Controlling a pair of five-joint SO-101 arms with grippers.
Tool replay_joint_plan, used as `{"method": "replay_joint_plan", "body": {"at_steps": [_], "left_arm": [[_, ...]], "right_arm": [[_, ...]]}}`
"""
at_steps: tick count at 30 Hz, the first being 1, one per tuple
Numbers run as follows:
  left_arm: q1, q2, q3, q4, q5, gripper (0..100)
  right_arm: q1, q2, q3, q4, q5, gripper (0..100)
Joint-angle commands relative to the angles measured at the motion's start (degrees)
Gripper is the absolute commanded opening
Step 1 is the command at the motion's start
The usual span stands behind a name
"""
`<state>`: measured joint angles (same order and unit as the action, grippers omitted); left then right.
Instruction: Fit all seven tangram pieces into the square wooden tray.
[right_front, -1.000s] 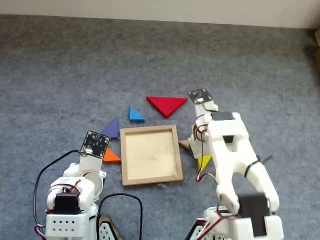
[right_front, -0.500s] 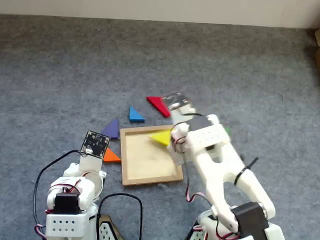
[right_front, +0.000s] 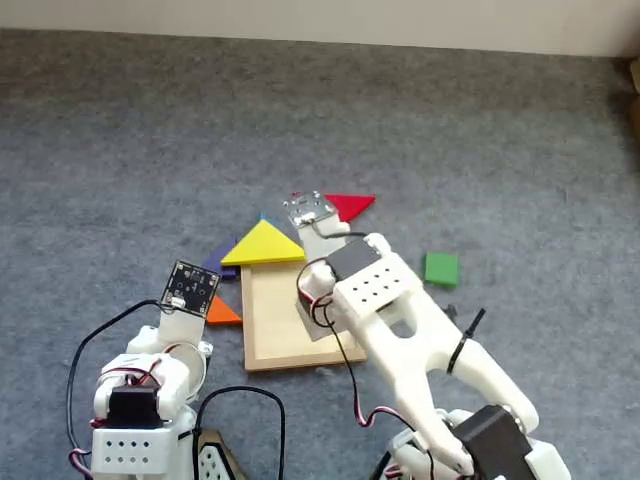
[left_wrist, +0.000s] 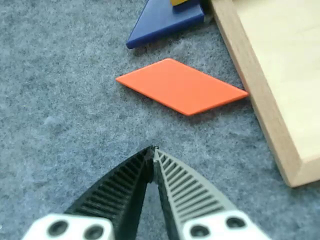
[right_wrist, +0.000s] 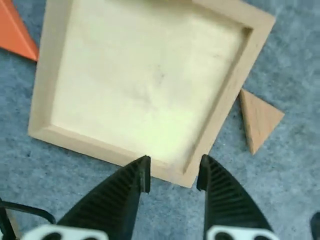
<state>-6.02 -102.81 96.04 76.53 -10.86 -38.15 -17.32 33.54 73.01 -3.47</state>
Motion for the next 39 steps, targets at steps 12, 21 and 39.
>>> {"method": "replay_joint_plan", "body": {"at_steps": [12,21,39], "left_arm": [[1.0,-1.1,1.1,0.3,0.4,1],[1.0,-1.1,1.1,0.3,0.4,1],[1.0,-1.1,1.1,0.3,0.4,1]], "right_arm": [[4.8,-12.2,-5.3,-5.4,11.2,14.9],[-0.8,-3.0,-0.3,-32.9,11.2,14.9],[-7.3,18.3,1.0,-45.1,11.3,14.9]]}}
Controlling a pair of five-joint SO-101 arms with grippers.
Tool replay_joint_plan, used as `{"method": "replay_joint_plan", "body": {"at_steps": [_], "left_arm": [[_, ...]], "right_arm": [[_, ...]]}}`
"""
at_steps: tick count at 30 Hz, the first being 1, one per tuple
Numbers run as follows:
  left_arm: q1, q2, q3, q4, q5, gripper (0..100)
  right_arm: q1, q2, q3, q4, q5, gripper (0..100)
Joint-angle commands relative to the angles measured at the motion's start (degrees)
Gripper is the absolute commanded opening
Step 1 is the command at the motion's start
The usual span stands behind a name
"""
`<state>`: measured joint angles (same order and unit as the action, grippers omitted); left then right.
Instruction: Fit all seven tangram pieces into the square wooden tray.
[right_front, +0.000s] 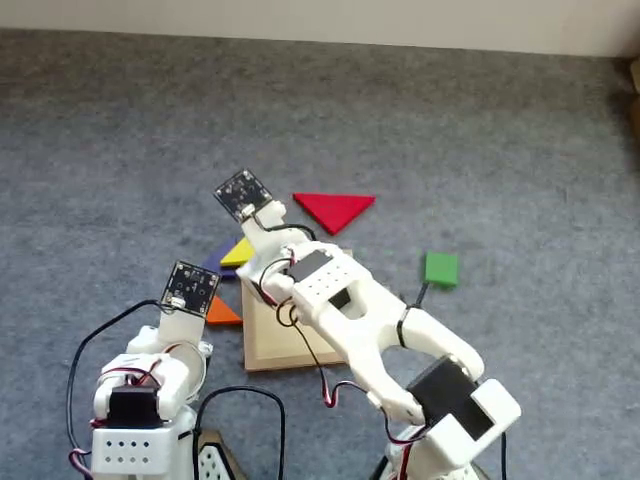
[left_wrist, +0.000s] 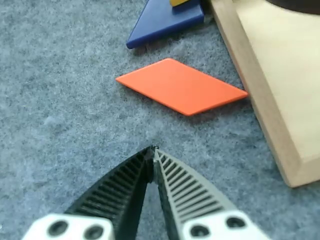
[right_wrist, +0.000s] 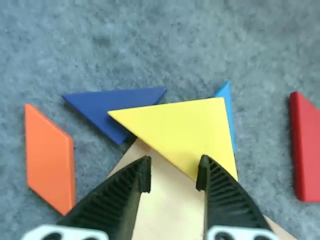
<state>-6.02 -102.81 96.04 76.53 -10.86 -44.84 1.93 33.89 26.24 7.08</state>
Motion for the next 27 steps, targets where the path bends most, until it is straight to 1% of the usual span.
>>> {"method": "replay_joint_plan", "body": {"at_steps": [1,7,9,13,16,19,21,24,27], "left_arm": [[1.0,-1.1,1.1,0.3,0.4,1],[1.0,-1.1,1.1,0.3,0.4,1],[1.0,-1.1,1.1,0.3,0.4,1],[1.0,-1.1,1.1,0.3,0.4,1],[1.0,-1.1,1.1,0.3,0.4,1],[1.0,-1.1,1.1,0.3,0.4,1],[1.0,-1.1,1.1,0.3,0.4,1],[1.0,-1.1,1.1,0.3,0.4,1],[1.0,-1.1,1.1,0.3,0.4,1]], "right_arm": [[-0.5,-0.9,1.2,4.1,0.8,14.9],[1.1,-1.0,1.5,21.5,0.9,14.9],[1.5,-1.5,0.5,25.9,0.9,14.9],[1.5,-7.0,-2.7,31.7,0.9,14.9],[1.6,-13.4,-2.7,33.2,1.0,14.9],[1.7,-18.5,-3.0,32.7,1.0,14.9],[2.2,-20.2,-2.9,28.8,1.0,14.9],[2.2,-20.3,-2.3,18.3,1.0,14.9],[2.3,-18.7,1.9,7.0,1.0,14.9]]}}
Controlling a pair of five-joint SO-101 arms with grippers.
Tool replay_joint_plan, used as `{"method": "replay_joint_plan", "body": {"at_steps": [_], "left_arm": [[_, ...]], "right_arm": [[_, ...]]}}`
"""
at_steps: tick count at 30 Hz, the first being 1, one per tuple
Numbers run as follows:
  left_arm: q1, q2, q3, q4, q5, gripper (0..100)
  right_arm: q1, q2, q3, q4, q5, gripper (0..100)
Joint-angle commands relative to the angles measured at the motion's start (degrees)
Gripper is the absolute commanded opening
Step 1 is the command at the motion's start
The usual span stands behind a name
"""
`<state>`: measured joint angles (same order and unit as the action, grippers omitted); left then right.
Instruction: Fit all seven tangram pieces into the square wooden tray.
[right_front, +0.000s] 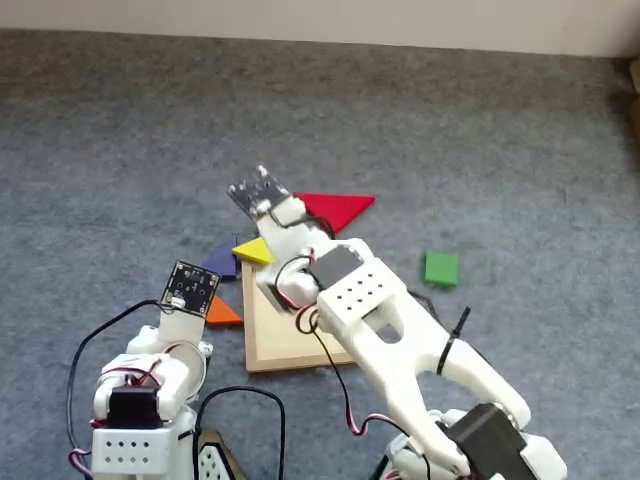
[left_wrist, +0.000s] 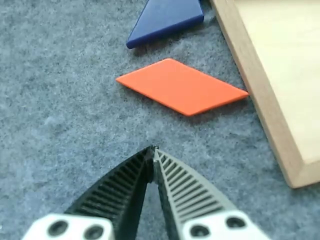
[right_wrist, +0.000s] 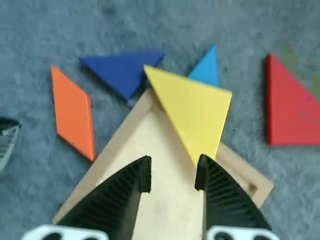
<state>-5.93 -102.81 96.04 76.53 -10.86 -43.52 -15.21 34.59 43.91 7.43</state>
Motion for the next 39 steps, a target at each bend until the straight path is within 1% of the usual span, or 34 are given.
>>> {"method": "replay_joint_plan", "body": {"at_steps": [1,4,6,9,12,15,19,24,30,36,39], "left_arm": [[0.9,-1.1,1.1,0.3,0.4,1],[0.9,-1.1,1.1,0.3,0.4,1],[0.9,-1.1,1.1,0.3,0.4,1],[0.9,-1.1,1.1,0.3,0.4,1],[0.9,-1.1,1.1,0.3,0.4,1],[0.9,-1.1,1.1,0.3,0.4,1],[0.9,-1.1,1.1,0.3,0.4,1],[0.9,-1.1,1.1,0.3,0.4,1],[0.9,-1.1,1.1,0.3,0.4,1],[0.9,-1.1,1.1,0.3,0.4,1],[0.9,-1.1,1.1,0.3,0.4,1]], "right_arm": [[0.9,-0.7,2.4,-14.5,0.6,14.9],[1.0,3.1,4.8,-25.6,0.6,14.9],[2.1,6.6,5.1,-30.4,0.5,14.9],[4.1,13.0,4.9,-34.1,0.4,14.9],[5.0,19.3,5.1,-34.1,0.6,14.9],[5.0,19.9,5.3,-29.8,1.6,14.9],[4.6,16.0,5.3,-16.7,8.5,14.9],[4.8,7.0,5.5,-2.4,9.5,14.9],[4.8,2.2,5.2,10.2,9.5,14.9],[5.8,-1.7,5.0,10.2,9.5,14.9],[5.8,-1.5,5.2,2.1,9.2,14.9]]}}
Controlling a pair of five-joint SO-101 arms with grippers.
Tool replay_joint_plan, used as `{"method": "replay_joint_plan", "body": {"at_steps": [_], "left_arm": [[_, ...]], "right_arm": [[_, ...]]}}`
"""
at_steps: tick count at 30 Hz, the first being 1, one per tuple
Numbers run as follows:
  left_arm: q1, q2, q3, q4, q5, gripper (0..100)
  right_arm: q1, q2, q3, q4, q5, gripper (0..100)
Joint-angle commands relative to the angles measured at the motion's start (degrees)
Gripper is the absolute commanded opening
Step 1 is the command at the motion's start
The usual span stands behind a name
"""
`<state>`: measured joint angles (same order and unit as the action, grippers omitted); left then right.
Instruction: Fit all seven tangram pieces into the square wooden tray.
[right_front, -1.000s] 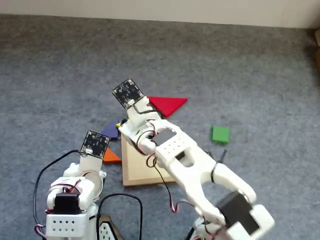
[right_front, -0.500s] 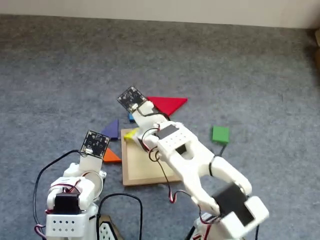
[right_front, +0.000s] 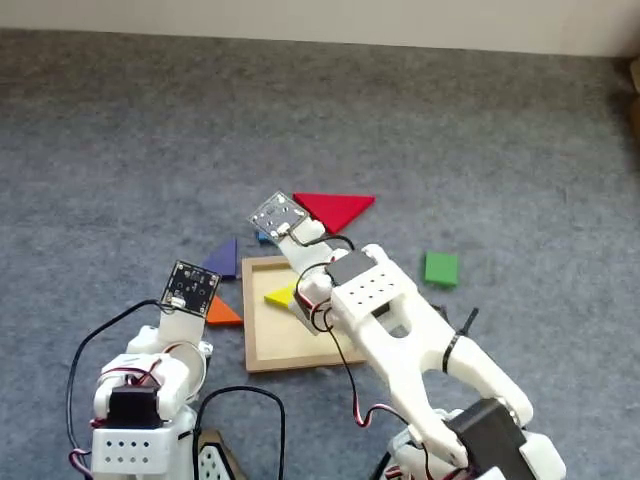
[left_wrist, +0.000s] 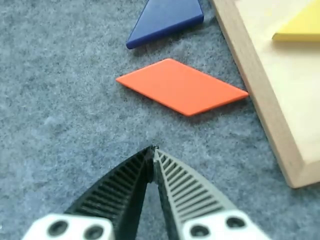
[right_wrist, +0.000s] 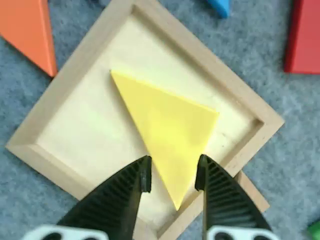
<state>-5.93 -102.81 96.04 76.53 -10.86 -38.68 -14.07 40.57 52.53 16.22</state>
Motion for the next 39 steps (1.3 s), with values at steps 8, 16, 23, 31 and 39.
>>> {"method": "replay_joint_plan", "body": {"at_steps": [8,16,23,31,39], "left_arm": [[0.9,-1.1,1.1,0.3,0.4,1],[0.9,-1.1,1.1,0.3,0.4,1],[0.9,-1.1,1.1,0.3,0.4,1],[0.9,-1.1,1.1,0.3,0.4,1],[0.9,-1.1,1.1,0.3,0.4,1]], "right_arm": [[0.2,3.3,10.1,-22.1,0.4,14.9],[-1.7,2.1,10.5,-10.6,0.7,14.8],[-11.4,-8.3,11.1,2.9,0.7,14.8],[-9.4,-16.7,10.6,6.4,0.7,14.8],[-0.9,-17.2,14.5,-11.8,0.4,14.8]]}}
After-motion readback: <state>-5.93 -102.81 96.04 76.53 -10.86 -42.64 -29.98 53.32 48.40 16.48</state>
